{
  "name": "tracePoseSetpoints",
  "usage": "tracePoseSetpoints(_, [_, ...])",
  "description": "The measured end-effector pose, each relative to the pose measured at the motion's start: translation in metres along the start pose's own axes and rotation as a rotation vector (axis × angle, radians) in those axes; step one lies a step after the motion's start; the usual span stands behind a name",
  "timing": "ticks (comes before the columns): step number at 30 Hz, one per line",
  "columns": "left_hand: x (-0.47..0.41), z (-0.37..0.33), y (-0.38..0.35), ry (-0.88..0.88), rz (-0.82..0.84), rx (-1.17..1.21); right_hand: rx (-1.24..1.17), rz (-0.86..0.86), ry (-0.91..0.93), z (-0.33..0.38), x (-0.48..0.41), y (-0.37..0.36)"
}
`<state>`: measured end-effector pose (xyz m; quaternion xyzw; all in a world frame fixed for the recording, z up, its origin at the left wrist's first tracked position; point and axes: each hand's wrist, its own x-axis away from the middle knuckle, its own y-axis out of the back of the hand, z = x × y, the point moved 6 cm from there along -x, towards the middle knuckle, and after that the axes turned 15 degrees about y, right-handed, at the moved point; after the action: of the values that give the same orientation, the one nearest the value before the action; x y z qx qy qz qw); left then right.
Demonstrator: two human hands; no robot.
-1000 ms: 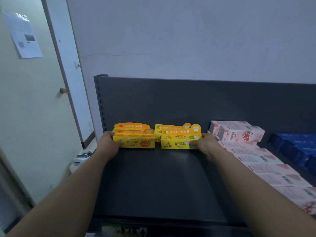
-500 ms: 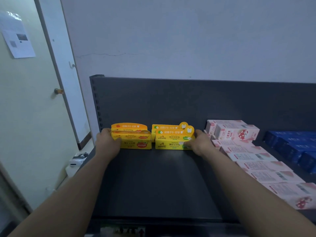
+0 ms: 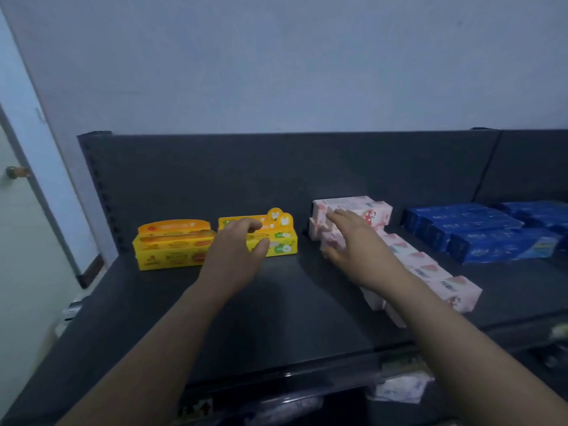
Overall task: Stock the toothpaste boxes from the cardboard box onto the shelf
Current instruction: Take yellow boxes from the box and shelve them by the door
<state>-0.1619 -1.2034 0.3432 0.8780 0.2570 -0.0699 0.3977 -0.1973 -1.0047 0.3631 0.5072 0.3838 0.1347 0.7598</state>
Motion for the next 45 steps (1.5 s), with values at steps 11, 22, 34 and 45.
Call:
tracePoseSetpoints(11, [0.095, -0.185, -0.121, -0.294, 0.275, 0.156, 0.137, -0.05, -0.327, -0.11, 0.192, 0.111])
tracePoseSetpoints(22, [0.294, -0.401, -0.295, -0.537, 0.631, 0.225, 0.229, -0.069, -0.795, -0.222, 0.491, 0.239])
tracePoseSetpoints(34, [0.476, -0.515, -0.477, -0.563, 1.051, 0.14, 0.229, -0.129, -1.312, -0.279, 0.754, 0.305])
tracePoseSetpoints(45, [0.567, -0.611, -0.661, -0.548, 1.328, 0.026, 0.165, -0.311, -1.653, -0.383, 0.908, 0.326])
